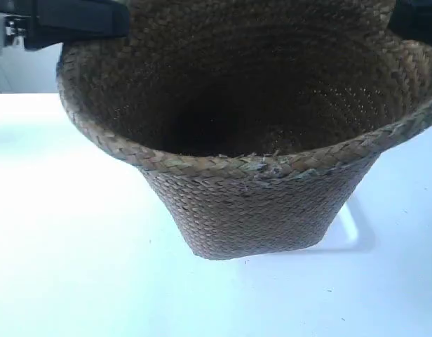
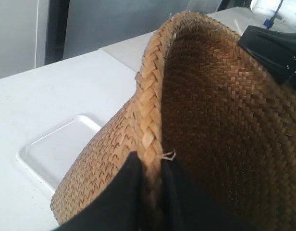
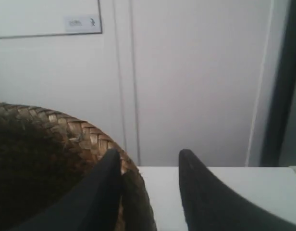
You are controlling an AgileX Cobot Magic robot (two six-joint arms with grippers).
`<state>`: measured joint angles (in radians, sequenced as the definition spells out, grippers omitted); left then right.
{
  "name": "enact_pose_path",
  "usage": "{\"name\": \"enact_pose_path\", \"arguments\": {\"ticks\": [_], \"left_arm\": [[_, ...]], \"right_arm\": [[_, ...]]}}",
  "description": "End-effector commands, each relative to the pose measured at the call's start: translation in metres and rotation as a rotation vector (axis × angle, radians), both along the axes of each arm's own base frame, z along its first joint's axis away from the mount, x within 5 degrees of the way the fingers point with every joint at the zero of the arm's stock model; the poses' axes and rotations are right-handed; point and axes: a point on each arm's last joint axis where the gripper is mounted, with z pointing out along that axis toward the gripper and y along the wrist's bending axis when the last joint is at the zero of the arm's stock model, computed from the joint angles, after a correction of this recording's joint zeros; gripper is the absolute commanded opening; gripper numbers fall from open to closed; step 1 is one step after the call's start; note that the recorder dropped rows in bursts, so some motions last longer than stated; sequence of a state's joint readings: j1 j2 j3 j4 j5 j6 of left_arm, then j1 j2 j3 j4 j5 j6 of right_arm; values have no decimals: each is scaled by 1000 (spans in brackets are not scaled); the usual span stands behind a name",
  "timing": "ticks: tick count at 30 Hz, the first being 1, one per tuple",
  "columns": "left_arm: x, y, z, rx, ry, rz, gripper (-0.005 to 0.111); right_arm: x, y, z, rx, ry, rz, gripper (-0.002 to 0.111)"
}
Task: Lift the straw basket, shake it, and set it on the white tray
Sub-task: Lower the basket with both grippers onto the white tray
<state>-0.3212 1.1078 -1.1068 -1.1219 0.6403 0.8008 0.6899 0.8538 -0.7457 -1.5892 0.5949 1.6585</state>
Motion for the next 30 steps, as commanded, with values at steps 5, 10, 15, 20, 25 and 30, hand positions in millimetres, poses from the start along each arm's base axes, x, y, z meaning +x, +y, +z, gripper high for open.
{"name": "enact_pose_path", "arguments": {"ticks": [5, 10, 15, 20, 25, 30], "left_arm": [[47, -42, -13, 57, 26, -37, 0], [79, -57, -28, 78, 73, -35, 0], [103, -66, -33, 88, 53, -5, 0], [126, -75, -37, 97, 27, 9, 0], [143, -82, -47, 106, 44, 12, 0], [156, -88, -58, 119, 54, 10, 0]], "right_arm": [[49, -17, -21, -134, 192, -362, 0], [70, -36, -23, -129, 292, -406, 0], [88, -56, -29, -103, 314, -395, 0], [111, -75, -43, -104, 373, -434, 0], [133, -75, -64, -88, 432, -393, 0], [146, -74, -80, -148, 469, -383, 0]]}}
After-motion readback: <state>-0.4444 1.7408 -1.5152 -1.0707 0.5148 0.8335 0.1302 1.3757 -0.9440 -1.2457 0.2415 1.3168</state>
